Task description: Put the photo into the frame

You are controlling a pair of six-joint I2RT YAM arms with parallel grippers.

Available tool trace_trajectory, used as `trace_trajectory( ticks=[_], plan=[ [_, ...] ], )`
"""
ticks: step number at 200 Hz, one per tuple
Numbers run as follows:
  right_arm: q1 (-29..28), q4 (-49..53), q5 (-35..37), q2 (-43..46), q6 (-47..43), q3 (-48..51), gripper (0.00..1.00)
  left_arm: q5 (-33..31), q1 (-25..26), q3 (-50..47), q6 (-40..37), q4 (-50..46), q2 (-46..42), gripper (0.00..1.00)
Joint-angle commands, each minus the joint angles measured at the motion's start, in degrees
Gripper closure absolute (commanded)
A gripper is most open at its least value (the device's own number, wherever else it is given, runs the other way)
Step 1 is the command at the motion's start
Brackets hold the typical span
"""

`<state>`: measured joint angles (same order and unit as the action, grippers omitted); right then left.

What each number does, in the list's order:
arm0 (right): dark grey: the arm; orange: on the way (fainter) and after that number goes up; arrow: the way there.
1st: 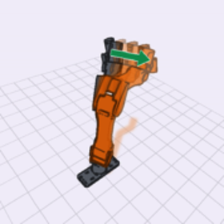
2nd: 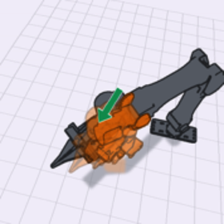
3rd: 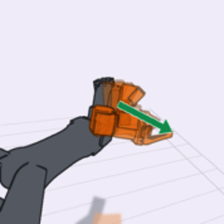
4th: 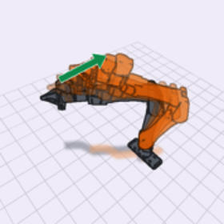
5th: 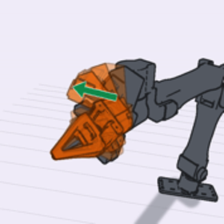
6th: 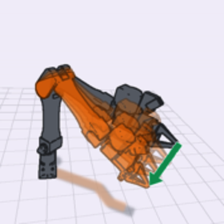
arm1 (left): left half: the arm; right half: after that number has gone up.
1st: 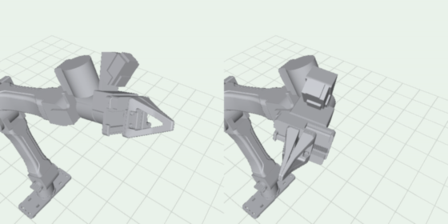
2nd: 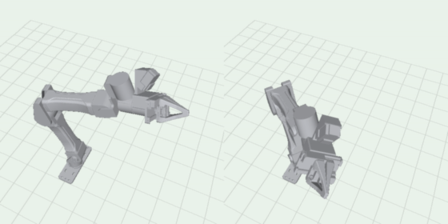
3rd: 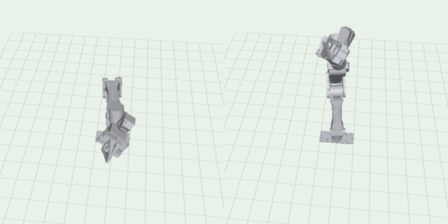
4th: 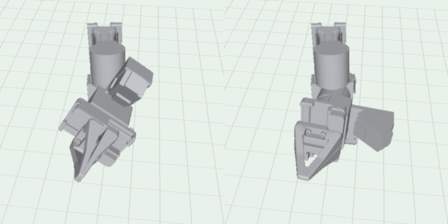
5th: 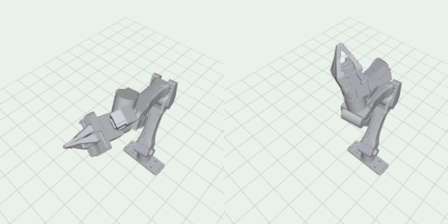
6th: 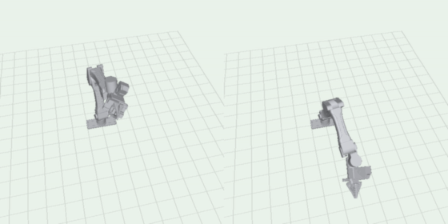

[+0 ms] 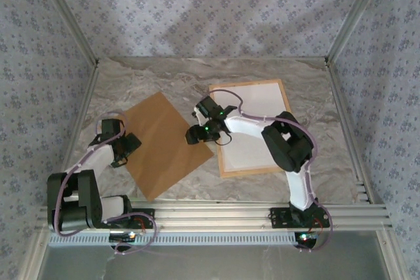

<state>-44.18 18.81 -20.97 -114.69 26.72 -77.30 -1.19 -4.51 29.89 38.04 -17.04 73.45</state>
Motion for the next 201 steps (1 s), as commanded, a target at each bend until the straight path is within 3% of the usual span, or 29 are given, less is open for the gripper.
trace_trajectory(
  ticks=[1, 57, 150, 201],
  plan=[
    [-0.3, -6.2, -2.3, 3.5, 6.2, 2.2, 0.34, 17.2, 1.8, 0.7, 1.3, 15.8, 5.3, 0.12],
    [0.0, -0.7, 13.5, -0.1, -0.8, -3.9, 0.34, 16.1, 2.1, 2.8, 0.8, 16.4, 8.1, 0.12],
    [-0.5, 5.6, 7.3, -12.9, -3.7, -17.3, 0.33, 16.6, 2.8, -0.5, 1.5, 17.6, 7.4, 0.11],
    [-1.7, 6.9, -3.8, -13.5, -3.5, -18.8, 0.37, 17.4, 4.3, -2.7, 2.5, 19.7, 7.5, 0.11]
  ],
)
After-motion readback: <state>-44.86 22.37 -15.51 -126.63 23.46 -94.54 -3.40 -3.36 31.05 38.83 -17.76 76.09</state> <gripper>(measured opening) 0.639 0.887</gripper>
